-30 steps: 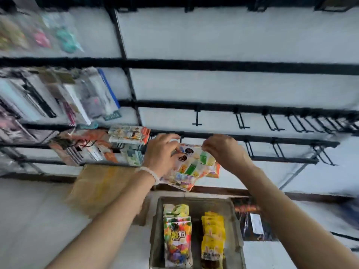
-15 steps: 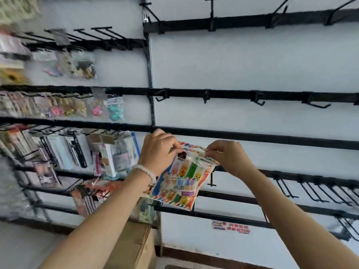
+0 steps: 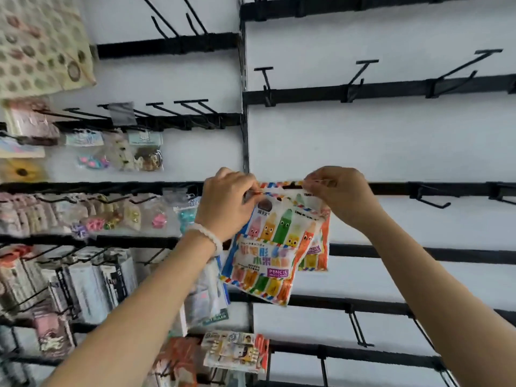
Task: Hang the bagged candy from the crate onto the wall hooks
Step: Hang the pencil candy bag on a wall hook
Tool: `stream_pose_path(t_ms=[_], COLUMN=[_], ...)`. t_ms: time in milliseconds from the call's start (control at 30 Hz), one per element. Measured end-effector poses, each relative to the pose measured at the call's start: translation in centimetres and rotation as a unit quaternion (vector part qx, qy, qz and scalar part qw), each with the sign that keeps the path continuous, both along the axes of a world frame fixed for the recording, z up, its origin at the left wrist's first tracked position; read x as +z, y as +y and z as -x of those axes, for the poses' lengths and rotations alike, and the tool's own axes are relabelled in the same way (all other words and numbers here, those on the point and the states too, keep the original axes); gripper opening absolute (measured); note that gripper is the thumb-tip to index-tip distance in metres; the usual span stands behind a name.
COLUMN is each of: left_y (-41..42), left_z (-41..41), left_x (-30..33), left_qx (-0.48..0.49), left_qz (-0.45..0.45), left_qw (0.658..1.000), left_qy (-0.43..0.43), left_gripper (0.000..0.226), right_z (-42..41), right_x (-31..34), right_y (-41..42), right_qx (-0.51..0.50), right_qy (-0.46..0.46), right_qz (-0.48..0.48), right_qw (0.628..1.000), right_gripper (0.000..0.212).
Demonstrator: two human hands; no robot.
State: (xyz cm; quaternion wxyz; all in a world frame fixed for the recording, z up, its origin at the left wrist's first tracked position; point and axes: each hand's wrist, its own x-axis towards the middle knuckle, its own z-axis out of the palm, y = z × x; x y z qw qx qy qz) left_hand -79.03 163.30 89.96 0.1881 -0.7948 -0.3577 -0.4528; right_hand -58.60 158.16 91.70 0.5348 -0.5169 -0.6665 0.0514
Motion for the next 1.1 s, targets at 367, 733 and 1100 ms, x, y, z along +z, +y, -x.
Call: stream_pose_path(t_ms=[367, 733, 1100], left_y=[7.4, 10.7, 12.7], left_z=[3.0, 1.2, 0.1], left_x=[11.1, 16.1, 15.4], left_qx=[-0.019, 0.063, 0.201], left_qz=[-0.078, -0.105, -0.084], left_qw=[0.996, 0.991, 0.976], left_qy=[-0.028, -0.06, 0.021], left_gripper=[0.016, 0.018, 0.022], right_z=[4.5, 3.9, 2.5], right_x=[10.1, 15.9, 13.9], right_y=[6.5, 11.6, 16.1], right_qx=[-0.081, -0.071, -0.082], right_qy=[-0.011, 0.031, 0.047], right_qz=[-0.118, -0.115, -0.073], right_qw=[0.99, 0.99, 0.993], right_gripper=[0.013, 0.014, 0.011])
